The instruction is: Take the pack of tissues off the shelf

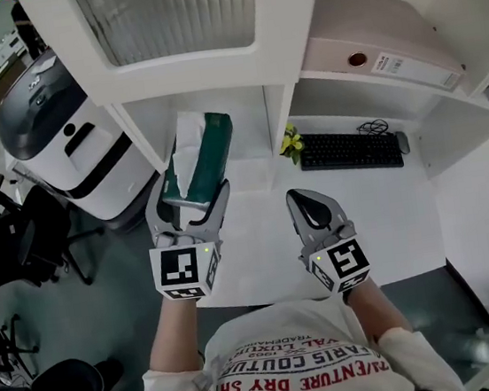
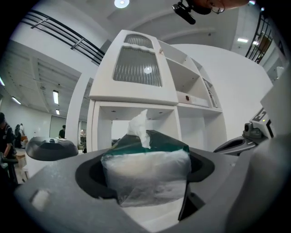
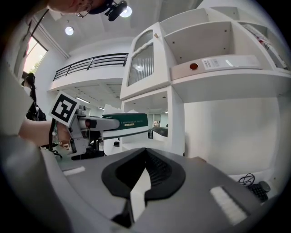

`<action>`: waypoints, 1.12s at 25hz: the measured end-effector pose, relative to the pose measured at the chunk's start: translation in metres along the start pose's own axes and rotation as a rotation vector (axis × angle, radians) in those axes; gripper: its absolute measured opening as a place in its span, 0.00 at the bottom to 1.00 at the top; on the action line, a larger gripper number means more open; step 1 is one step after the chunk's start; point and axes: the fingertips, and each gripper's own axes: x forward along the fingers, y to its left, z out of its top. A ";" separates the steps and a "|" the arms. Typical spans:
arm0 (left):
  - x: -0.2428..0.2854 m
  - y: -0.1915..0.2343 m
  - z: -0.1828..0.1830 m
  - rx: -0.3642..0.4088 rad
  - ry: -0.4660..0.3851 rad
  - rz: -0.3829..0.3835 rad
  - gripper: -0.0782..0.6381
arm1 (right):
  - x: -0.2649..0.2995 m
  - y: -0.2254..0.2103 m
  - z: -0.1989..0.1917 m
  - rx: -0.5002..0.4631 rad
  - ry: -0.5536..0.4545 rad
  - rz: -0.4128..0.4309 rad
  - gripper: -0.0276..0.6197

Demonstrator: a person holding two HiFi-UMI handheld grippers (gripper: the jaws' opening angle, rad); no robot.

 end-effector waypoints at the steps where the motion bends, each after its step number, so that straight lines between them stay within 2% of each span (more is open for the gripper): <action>1: -0.009 -0.002 0.000 0.008 0.002 -0.012 0.71 | -0.004 0.006 0.000 0.003 -0.002 0.000 0.05; 6: -0.053 -0.018 -0.004 0.027 0.015 -0.080 0.71 | -0.025 0.040 0.001 0.014 -0.015 0.017 0.05; 14: -0.114 -0.034 -0.022 0.012 0.045 -0.174 0.71 | -0.063 0.089 0.012 -0.037 -0.064 0.029 0.05; 19: -0.137 -0.036 -0.035 0.007 0.066 -0.195 0.71 | -0.076 0.103 0.007 -0.005 -0.054 0.031 0.05; 28: -0.147 -0.031 -0.034 0.000 0.062 -0.200 0.71 | -0.083 0.113 0.026 -0.054 -0.121 0.033 0.05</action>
